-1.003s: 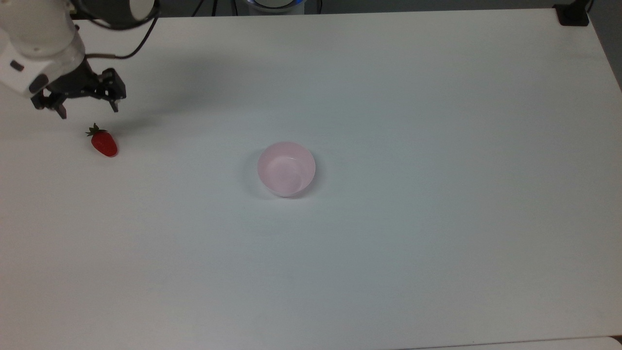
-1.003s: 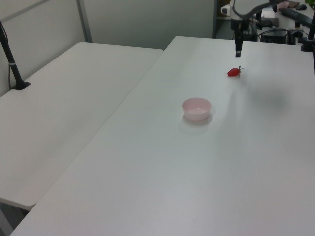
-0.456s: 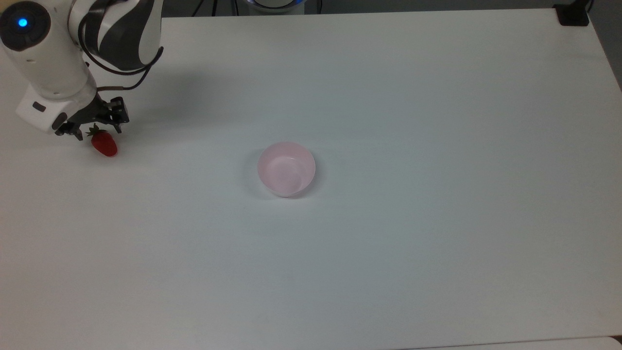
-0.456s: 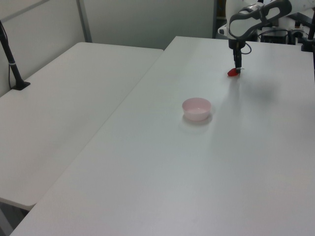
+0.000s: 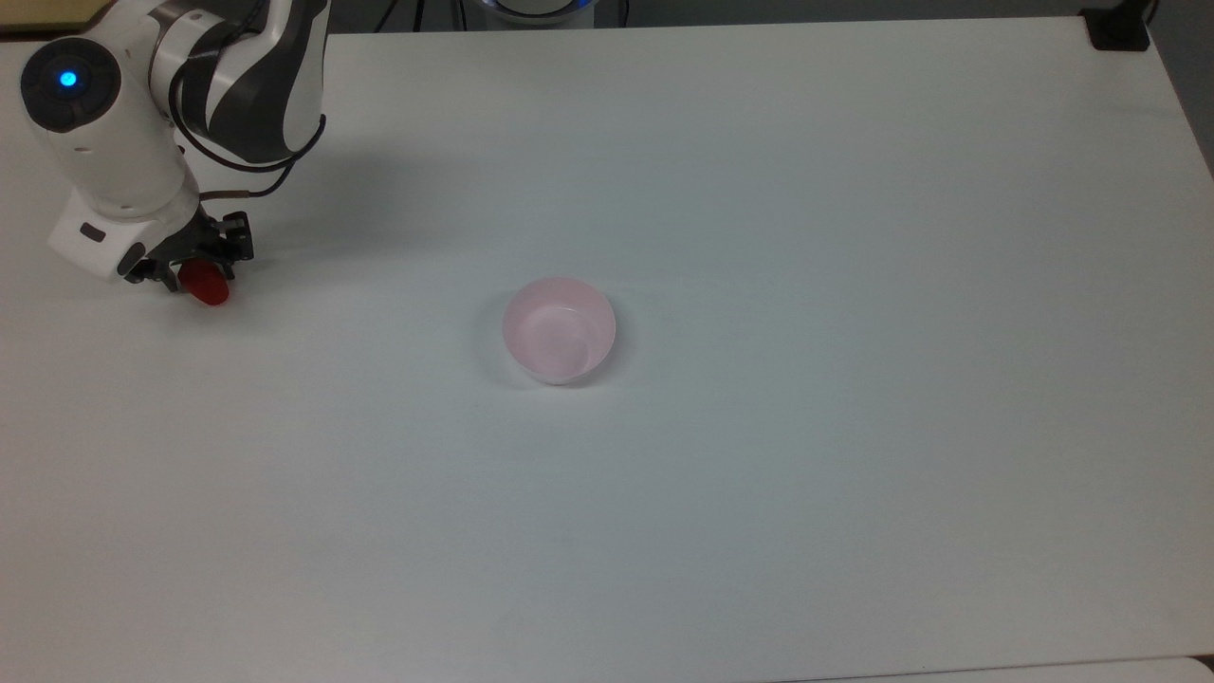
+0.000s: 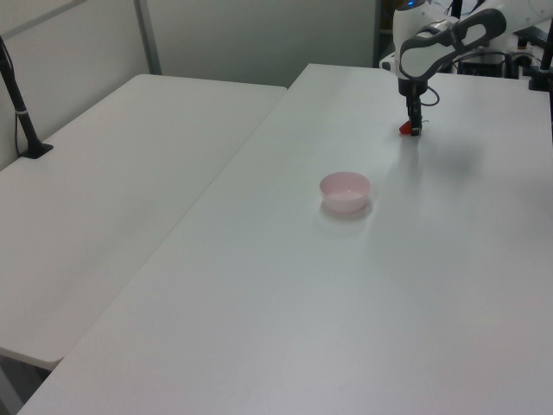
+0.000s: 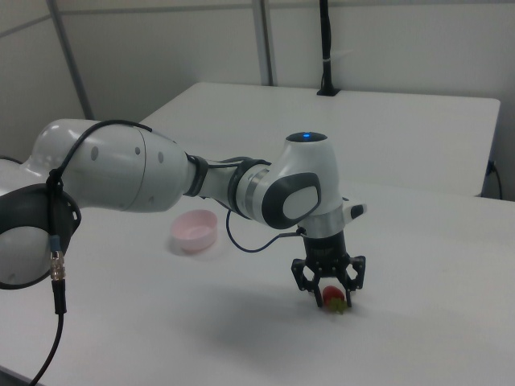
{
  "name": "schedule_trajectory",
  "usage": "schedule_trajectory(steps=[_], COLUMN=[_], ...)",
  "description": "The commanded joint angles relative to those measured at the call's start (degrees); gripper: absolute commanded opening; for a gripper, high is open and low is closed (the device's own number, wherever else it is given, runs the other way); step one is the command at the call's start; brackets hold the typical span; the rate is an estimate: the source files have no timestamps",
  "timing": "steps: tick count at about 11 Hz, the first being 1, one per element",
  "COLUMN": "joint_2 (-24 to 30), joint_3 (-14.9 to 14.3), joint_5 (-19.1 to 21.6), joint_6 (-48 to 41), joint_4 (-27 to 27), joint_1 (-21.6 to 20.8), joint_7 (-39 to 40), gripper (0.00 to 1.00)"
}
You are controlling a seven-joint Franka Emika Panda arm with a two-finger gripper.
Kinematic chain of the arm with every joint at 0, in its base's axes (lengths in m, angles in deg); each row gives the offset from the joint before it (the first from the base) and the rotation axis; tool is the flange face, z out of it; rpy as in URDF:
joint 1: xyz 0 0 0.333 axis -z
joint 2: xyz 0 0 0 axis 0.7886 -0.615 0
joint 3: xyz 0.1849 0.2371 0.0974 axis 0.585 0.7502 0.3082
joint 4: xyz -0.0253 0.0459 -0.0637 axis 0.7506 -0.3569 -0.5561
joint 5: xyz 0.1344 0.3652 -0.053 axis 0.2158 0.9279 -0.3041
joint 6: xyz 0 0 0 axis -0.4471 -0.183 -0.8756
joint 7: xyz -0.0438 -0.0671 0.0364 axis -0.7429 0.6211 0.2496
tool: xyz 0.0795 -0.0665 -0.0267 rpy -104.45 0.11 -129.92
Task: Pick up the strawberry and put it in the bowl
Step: 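Lower the gripper onto the strawberry and close on it, then lift the strawberry and carry it toward the pink bowl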
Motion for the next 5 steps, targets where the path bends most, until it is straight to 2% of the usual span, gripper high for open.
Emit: schedule_trajectory(steps=[1, 5], joint_2=[0.23, 3.12], joint_3=[0.07, 1.03], joint_5=[-0.21, 0.06], joint_6=[0.78, -2.1], joint_4=[-0.12, 0.05], joint_1=[-0.27, -3.07], joint_7=[-0.55, -8.28], gripper=[0.42, 0.43])
